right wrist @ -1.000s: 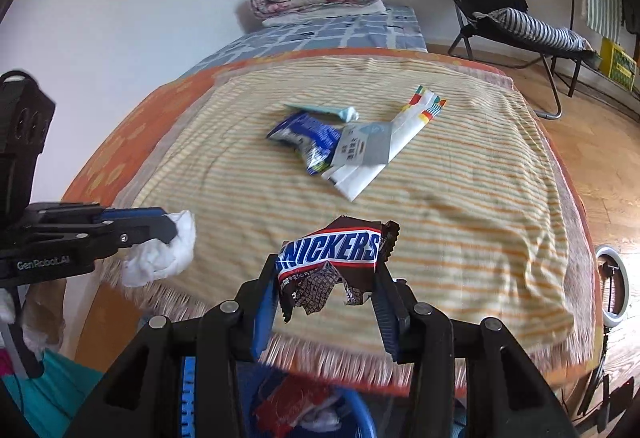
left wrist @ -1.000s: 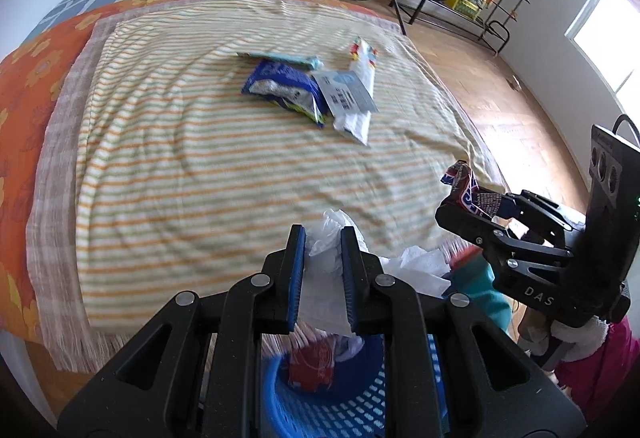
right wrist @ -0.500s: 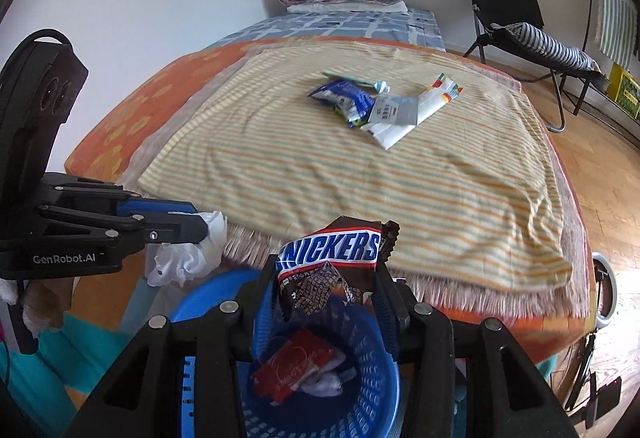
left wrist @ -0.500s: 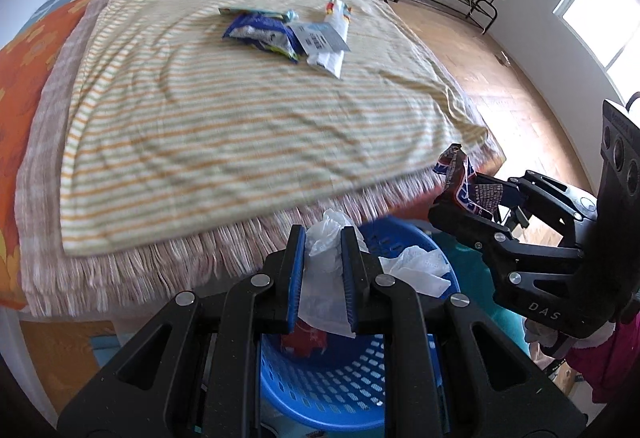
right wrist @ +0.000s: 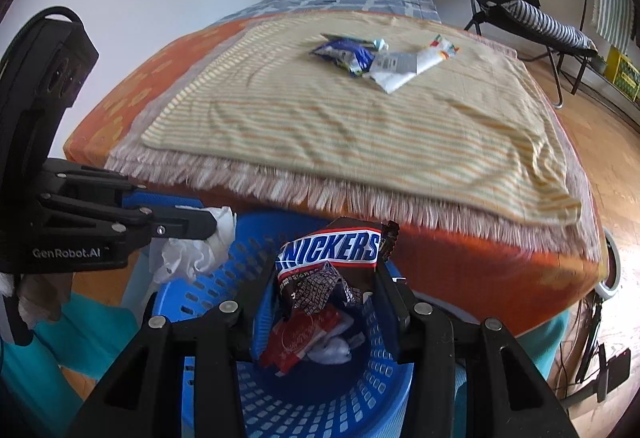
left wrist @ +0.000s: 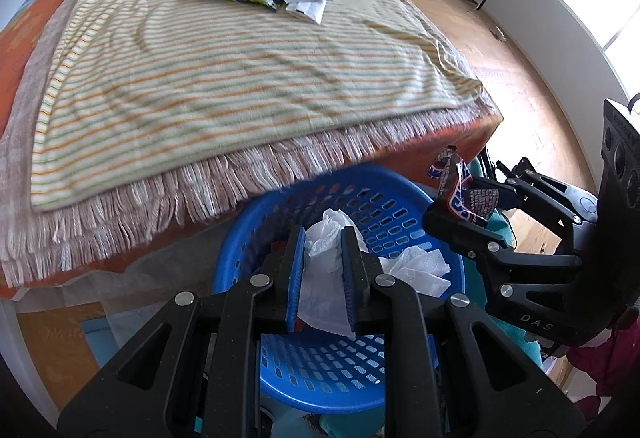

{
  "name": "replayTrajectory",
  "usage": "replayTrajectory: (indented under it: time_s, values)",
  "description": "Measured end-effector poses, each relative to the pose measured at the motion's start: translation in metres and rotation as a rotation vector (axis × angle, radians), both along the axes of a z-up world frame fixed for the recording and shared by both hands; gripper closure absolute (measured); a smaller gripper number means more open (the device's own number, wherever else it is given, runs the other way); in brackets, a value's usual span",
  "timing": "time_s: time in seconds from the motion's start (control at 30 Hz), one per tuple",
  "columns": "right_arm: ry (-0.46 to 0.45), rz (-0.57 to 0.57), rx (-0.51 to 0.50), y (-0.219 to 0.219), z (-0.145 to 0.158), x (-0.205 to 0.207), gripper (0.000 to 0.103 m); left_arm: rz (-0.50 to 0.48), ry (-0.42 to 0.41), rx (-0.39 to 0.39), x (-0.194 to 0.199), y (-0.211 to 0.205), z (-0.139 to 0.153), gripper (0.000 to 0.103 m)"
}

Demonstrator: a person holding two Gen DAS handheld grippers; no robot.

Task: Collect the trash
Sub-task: 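Carry the Snickers wrapper and white tissue over the blue basket and release both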

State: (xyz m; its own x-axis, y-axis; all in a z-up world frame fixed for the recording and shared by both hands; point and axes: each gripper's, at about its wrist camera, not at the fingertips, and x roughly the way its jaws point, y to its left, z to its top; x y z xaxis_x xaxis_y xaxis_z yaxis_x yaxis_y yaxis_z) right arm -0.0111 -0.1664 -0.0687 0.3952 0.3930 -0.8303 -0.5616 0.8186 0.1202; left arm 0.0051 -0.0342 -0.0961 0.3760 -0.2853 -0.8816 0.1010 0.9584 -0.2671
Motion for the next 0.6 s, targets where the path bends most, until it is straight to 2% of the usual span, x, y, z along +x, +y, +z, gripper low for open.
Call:
replayTrajectory:
  time_s: [0.4, 0.47, 0.6]
  values:
    - [0.033, -0.022, -0.007, -0.009, -0.013, -0.003, 0.044, 0.005, 0.025, 0.001, 0.000, 0.002, -0.007, 0.087]
    - [0.035, -0.025, -0.009, -0.009, -0.014, -0.003, 0.040, 0.004, 0.032, 0.001, 0.001, 0.002, -0.008, 0.079]
    - [0.039, -0.032, -0.013, -0.011, -0.016, -0.003, 0.036, 0.002, 0.045, 0.003, 0.001, 0.001, -0.010, 0.078]
